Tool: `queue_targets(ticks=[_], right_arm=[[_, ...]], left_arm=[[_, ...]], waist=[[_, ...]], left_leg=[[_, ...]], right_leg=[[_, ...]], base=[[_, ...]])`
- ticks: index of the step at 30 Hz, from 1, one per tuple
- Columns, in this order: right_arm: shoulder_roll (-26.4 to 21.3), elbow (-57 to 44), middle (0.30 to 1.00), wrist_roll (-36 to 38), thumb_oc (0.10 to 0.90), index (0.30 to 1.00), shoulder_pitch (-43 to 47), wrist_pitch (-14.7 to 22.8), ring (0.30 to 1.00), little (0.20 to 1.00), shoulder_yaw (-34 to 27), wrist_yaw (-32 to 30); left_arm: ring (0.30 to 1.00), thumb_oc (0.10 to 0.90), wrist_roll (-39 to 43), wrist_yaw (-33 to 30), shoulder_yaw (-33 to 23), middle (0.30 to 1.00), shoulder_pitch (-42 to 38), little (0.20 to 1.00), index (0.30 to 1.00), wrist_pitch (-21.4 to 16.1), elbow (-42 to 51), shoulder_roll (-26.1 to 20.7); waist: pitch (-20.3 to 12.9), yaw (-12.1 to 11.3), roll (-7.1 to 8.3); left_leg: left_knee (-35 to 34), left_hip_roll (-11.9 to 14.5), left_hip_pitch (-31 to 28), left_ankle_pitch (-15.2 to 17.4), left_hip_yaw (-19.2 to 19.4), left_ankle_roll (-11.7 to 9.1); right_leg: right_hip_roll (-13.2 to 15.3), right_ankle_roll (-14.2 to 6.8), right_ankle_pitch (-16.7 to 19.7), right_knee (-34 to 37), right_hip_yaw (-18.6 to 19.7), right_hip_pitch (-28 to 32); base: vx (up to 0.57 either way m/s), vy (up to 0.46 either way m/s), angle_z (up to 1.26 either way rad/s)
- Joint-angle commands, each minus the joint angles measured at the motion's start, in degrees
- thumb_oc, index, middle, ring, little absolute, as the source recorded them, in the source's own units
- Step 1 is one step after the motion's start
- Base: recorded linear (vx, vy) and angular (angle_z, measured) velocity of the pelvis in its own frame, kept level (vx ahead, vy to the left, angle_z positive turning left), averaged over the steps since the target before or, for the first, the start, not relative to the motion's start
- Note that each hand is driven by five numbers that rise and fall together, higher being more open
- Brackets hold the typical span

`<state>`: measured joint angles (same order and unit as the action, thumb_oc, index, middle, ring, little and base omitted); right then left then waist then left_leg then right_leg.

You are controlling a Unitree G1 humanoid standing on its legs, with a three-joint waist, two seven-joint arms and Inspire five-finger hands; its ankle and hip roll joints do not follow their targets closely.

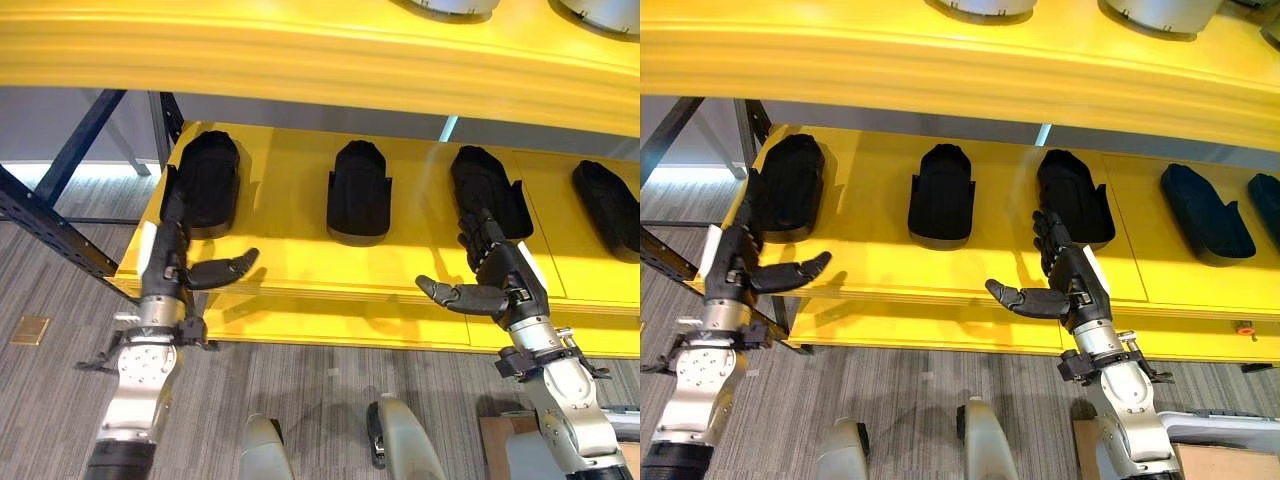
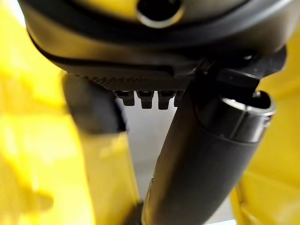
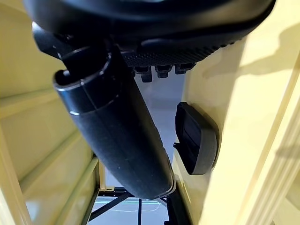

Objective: Move parts from the plastic box to the shelf.

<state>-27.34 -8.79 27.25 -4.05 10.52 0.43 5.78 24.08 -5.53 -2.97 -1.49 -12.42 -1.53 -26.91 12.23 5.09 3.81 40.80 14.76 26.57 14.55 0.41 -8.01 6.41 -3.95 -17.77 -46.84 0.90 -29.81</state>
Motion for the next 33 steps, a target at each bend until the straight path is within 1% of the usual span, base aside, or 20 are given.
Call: queue_targets(ticks=[1, 3, 6, 8, 9, 12, 14, 16, 17, 20, 23, 24, 25, 27, 28, 29, 30, 31, 32, 33], right_arm=[[-0.05, -5.70, 1.000, 3.12, 0.900, 1.000, 1.48, 6.55, 1.000, 1.000, -0.39, 0.22], [0.10, -5.59, 1.000, 3.00, 0.900, 1.000, 0.86, 6.57, 1.000, 1.000, -0.37, 0.33], [1.08, -4.46, 1.000, 3.62, 0.900, 1.000, -1.46, 6.68, 1.000, 1.000, -0.15, 0.57], [1.15, -4.29, 1.000, 3.73, 0.900, 1.000, -2.37, 6.68, 1.000, 1.000, -0.44, 0.80], [0.97, -4.34, 1.000, 3.16, 0.900, 1.000, -3.35, 6.68, 1.000, 1.000, -0.76, 0.81], [1.08, -3.79, 1.000, 3.40, 0.900, 1.000, -5.36, 6.58, 1.000, 1.000, -0.80, 1.69], [1.39, -3.39, 1.000, 3.66, 0.900, 1.000, -6.32, 6.53, 1.000, 1.000, 0.00, 1.86], [0.89, -3.43, 1.000, 2.78, 0.900, 1.000, -6.95, 6.56, 1.000, 1.000, 0.03, 1.76], [1.00, -3.01, 1.000, 3.31, 0.900, 1.000, -7.51, 6.46, 1.000, 1.000, 0.62, 1.70], [0.68, -3.53, 1.000, 3.33, 0.900, 1.000, -8.30, 6.56, 1.000, 1.000, 0.65, 1.80], [0.41, -3.99, 1.000, 2.51, 0.900, 1.000, -8.61, 6.96, 1.000, 1.000, 0.04, 1.16], [0.44, -3.65, 1.000, 3.27, 0.900, 1.000, -8.34, 7.49, 1.000, 1.000, -0.53, 0.34], [0.44, -3.64, 1.000, 3.28, 0.900, 1.000, -8.33, 7.50, 1.000, 1.000, -0.53, 0.34], [0.38, -3.46, 1.000, 3.14, 0.900, 1.000, -8.43, 7.69, 1.000, 1.000, -1.01, -0.28], [0.31, -3.29, 1.000, 2.99, 0.900, 1.000, -8.55, 7.42, 1.000, 1.000, -0.81, -0.14], [0.32, -3.14, 1.000, 2.22, 0.900, 1.000, -8.76, 6.80, 1.000, 1.000, -0.23, 0.18], [0.33, -3.14, 1.000, 2.22, 0.900, 1.000, -8.74, 6.80, 1.000, 1.000, -0.23, 0.18], [0.60, -2.96, 1.000, 2.11, 0.900, 1.000, -8.77, 6.50, 1.000, 1.000, 0.07, 0.31], [1.16, -2.78, 1.000, 2.38, 0.900, 1.000, -9.29, 6.41, 1.000, 1.000, -0.09, 0.48], [1.50, -2.62, 1.000, 2.40, 0.900, 1.000, -10.02, 6.38, 1.000, 1.000, -0.32, 0.38]], left_arm=[[1.000, 0.900, 8.66, 4.28, 2.34, 1.000, 0.42, 1.000, 1.000, -7.49, 7.95, 0.17], [1.000, 0.900, 9.47, 4.95, 2.52, 1.000, 1.72, 1.000, 1.000, -7.34, 8.05, 0.88], [1.000, 0.900, 17.32, 7.51, 3.58, 1.000, 6.40, 1.000, 1.000, -6.36, 7.72, 4.31], [1.000, 0.900, 17.06, 7.99, 3.70, 1.000, 7.78, 1.000, 1.000, -6.18, 7.93, 4.45], [1.000, 0.900, 17.28, 8.84, 4.03, 1.000, 9.28, 1.000, 1.000, -6.02, 8.08, 4.71], [1.000, 0.900, 17.29, 10.51, 5.15, 1.000, 11.73, 1.000, 1.000, -5.51, 7.52, 5.12], [1.000, 0.900, 21.74, 11.58, 6.72, 1.000, 13.21, 1.000, 1.000, -4.64, 6.33, 7.32], [1.000, 0.900, 21.43, 12.36, 7.69, 1.000, 14.19, 1.000, 1.000, -4.45, 6.73, 7.78], [1.000, 0.900, 21.69, 12.60, 8.87, 1.000, 14.92, 1.000, 1.000, -4.25, 6.88, 8.44], [1.000, 0.900, 21.61, 12.93, 9.60, 1.000, 16.13, 1.000, 1.000, -4.03, 5.98, 9.05], [1.000, 0.900, 22.17, 12.96, 10.27, 1.000, 16.10, 1.000, 1.000, -3.96, 4.82, 9.46], [1.000, 0.900, 22.61, 13.11, 10.68, 1.000, 15.75, 1.000, 1.000, -3.92, 4.35, 9.28], [1.000, 0.900, 22.61, 13.11, 10.68, 1.000, 15.74, 1.000, 1.000, -3.93, 4.34, 9.27], [1.000, 0.900, 22.05, 12.83, 10.33, 1.000, 15.67, 1.000, 1.000, -3.93, 3.64, 9.03], [1.000, 0.900, 21.83, 12.87, 9.89, 1.000, 16.12, 1.000, 1.000, -3.87, 3.30, 9.15], [1.000, 0.900, 20.99, 12.76, 10.07, 1.000, 16.38, 1.000, 1.000, -3.66, 2.88, 8.99], [1.000, 0.900, 20.99, 12.76, 10.06, 1.000, 16.37, 1.000, 1.000, -3.65, 2.88, 8.99], [1.000, 0.900, 20.95, 12.83, 10.22, 1.000, 16.06, 1.000, 1.000, -3.44, 2.60, 9.29], [1.000, 0.900, 20.79, 13.00, 10.49, 1.000, 15.88, 1.000, 1.000, -3.18, 2.43, 9.30], [1.000, 0.900, 20.50, 13.04, 10.91, 1.000, 15.59, 1.000, 1.000, -3.13, 2.03, 9.15]], waist=[[-5.16, 0.30, -1.61], [-5.25, 0.22, -1.90], [-6.22, 0.11, -2.96], [-6.47, 0.11, -3.12], [-6.85, 0.11, -3.43], [-8.08, 0.23, -3.90], [-8.87, 0.13, -4.32], [-9.45, 0.03, -4.59], [-9.76, -0.10, -4.97], [-10.22, -0.16, -5.20], [-10.17, -0.38, -5.51], [-9.93, -0.21, -5.30], [-9.93, -0.18, -5.29], [-9.66, 0.20, -4.87], [-9.26, -0.05, -4.68], [-8.99, -0.73, -4.08], [-9.10, -0.68, -4.11], [-9.28, -0.70, -3.91], [-9.61, -0.32, -4.22], [-9.83, 0.13, -4.47]], left_leg=[[-10.81, 1.15, -3.05, -8.54, -2.16, 2.06], [-12.77, 1.39, -4.39, -9.57, -2.06, 1.98], [-21.61, 2.01, -9.79, -13.62, -0.86, 1.90], [-23.74, 2.04, -11.13, -14.37, -0.47, 2.02], [-26.61, 2.20, -12.76, -15.90, 0.08, 1.93], [-31.82, 2.62, -16.24, -18.24, 1.19, 1.77], [-35.31, 3.13, -18.32, -20.45, 1.86, 1.44], [-37.46, 3.62, -19.71, -21.47, 2.48, 1.37], [-39.30, 4.46, -20.67, -23.99, 2.58, 0.96], [-41.44, 5.51, -21.86, -26.22, 2.66, 0.62], [-42.57, 5.95, -20.99, -30.57, 2.62, -0.37], [-42.35, 5.61, -20.05, -32.05, 4.13, -0.18], [-42.34, 5.58, -20.04, -32.05, 4.10, -0.17], [-40.56, 4.70, -19.47, -30.23, 8.47, 0.54], [-39.12, 3.87, -19.73, -28.89, 8.23, 0.80], [-37.30, -0.54, -20.08, -23.47, 4.14, 1.95], [-37.28, -0.54, -19.89, -23.54, 4.07, 1.97], [-36.51, -2.39, -19.65, -20.64, 2.78, 2.53], [-37.55, -2.72, -20.26, -20.53, 3.59, 2.59], [-39.48, -2.78, -21.09, -21.48, 4.65, 2.57]], right_leg=[[2.04, -0.73, 4.49, 11.47, -0.88, 11.42], [1.73, -0.85, 5.17, 13.01, -1.28, 12.47], [0.86, -1.32, 7.62, 19.94, -2.22, 16.34], [0.70, -1.44, 8.14, 21.54, -2.32, 17.27], [0.54, -1.59, 8.85, 23.35, -2.62, 18.31], [-0.03, -1.68, 9.72, 26.82, -3.13, 20.50], [-0.59, -1.56, 10.30, 28.99, -3.54, 21.88], [-1.31, -1.44, 10.47, 30.45, -3.30, 22.77], [-2.32, -0.84, 10.26, 30.77, -3.87, 23.24], [-3.72, -0.02, 9.78, 30.89, -3.68, 23.72], [-4.98, 0.93, 10.20, 33.07, -4.66, 24.45], [-4.88, 1.11, 11.00, 34.94, -5.61, 25.21], [-4.87, 1.10, 11.05, 35.03, -5.64, 25.26], [-3.96, 1.08, 12.04, 37.13, -6.58, 26.55], [-3.55, 0.85, 12.70, 38.15, -6.39, 27.11], [-1.88, 0.03, 14.39, 41.04, -5.60, 28.51], [-1.89, 0.03, 14.52, 41.15, -5.65, 28.41], [-1.06, -0.35, 15.10, 42.06, -5.87, 28.65], [-0.64, -0.57, 15.44, 42.59, -6.57, 28.80], [-0.31, -0.85, 16.24, 43.10, -7.22, 28.90]], base=[[0.02, -0.048, -0.04], [0.04, -0.074, -0.02], [0.08, -0.077, 0.05], [0.04, -0.037, -0.08], [0.05, -0.040, -0.04], [0.07, -0.059, 0.02], [0.04, -0.081, -0.02], [0.02, -0.115, -0.10], [0.01, -0.155, -0.13], [0.00, -0.139, -0.07], [-0.05, -0.134, 0.01], [-0.06, -0.083, 0.15], [-0.06, -0.071, 0.31], [-0.04, -0.027, 0.52], [-0.04, 0.040, 0.50], [-0.02, 0.050, 0.32], [-0.02, 0.067, 0.26], [0.00, 0.077, 0.10], [0.01, 0.138, 0.06], [0.05, 0.182, 0.16]])
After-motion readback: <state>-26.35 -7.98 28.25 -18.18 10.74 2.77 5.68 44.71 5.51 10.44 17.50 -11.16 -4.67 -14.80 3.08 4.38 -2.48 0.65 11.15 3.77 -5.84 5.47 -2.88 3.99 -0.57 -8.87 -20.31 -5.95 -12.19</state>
